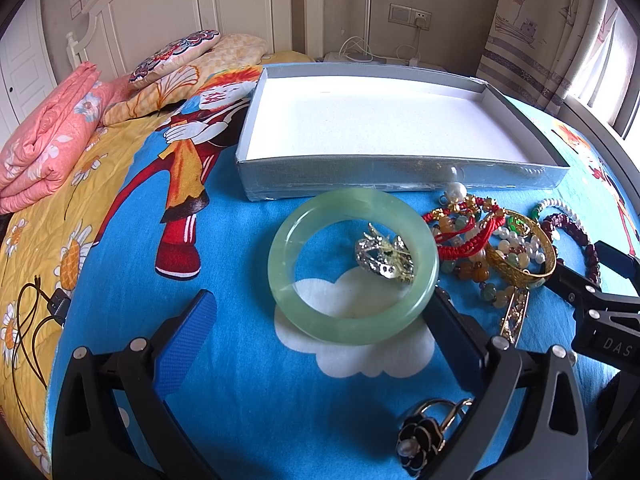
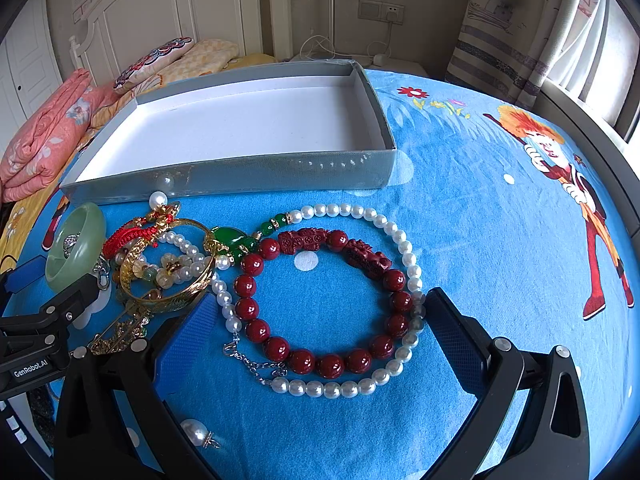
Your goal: Organize jewelry
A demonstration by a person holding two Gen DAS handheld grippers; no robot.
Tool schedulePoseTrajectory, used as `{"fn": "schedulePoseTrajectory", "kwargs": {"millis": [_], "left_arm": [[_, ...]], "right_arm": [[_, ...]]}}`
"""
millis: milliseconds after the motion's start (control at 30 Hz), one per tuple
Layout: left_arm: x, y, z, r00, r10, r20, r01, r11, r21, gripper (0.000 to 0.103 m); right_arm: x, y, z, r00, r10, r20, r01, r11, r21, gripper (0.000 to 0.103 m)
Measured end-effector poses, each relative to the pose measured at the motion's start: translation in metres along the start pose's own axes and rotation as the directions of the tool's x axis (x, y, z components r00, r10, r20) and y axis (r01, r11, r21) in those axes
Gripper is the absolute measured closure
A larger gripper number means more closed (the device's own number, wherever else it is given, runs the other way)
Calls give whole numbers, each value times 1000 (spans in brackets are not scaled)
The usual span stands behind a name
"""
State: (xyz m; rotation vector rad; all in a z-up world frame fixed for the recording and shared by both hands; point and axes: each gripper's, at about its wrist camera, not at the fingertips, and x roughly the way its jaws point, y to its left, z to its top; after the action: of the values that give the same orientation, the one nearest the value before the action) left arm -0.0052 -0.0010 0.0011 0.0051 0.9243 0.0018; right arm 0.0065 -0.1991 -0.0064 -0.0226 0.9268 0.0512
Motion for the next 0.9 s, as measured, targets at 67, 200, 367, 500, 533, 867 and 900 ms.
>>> {"fn": "schedulePoseTrajectory", "kwargs": {"millis": [67, 200, 367, 500, 533, 867, 900], "left_arm": [[0, 0, 0, 1000, 0, 0, 0, 1000, 0, 2], [0, 0, 0, 1000, 0, 0, 0, 1000, 0, 2], [0, 0, 0, 1000, 0, 0, 0, 1000, 0, 2], [0, 0, 0, 1000, 0, 0, 0, 1000, 0, 2], [0, 0, 0, 1000, 0, 0, 0, 1000, -1, 2], [-4, 5, -8, 999, -40, -18, 41, 998, 41, 2], [-7, 5, -12, 998, -54, -15, 55, 997, 53, 2]], "right_arm": [[0, 0, 0, 1000, 0, 0, 0, 1000, 0, 4], [0, 0, 0, 1000, 0, 0, 0, 1000, 0, 4], [0, 0, 0, 1000, 0, 0, 0, 1000, 0, 4], [1, -1, 0, 1000, 1, 0, -1, 1000, -1, 4], [1, -1, 0, 1000, 2, -1, -2, 1000, -4, 4], [-13, -29, -6, 993, 122, -8, -121, 992, 26, 4], [-16, -37, -6, 989, 150, 10, -150, 987, 63, 4]]}}
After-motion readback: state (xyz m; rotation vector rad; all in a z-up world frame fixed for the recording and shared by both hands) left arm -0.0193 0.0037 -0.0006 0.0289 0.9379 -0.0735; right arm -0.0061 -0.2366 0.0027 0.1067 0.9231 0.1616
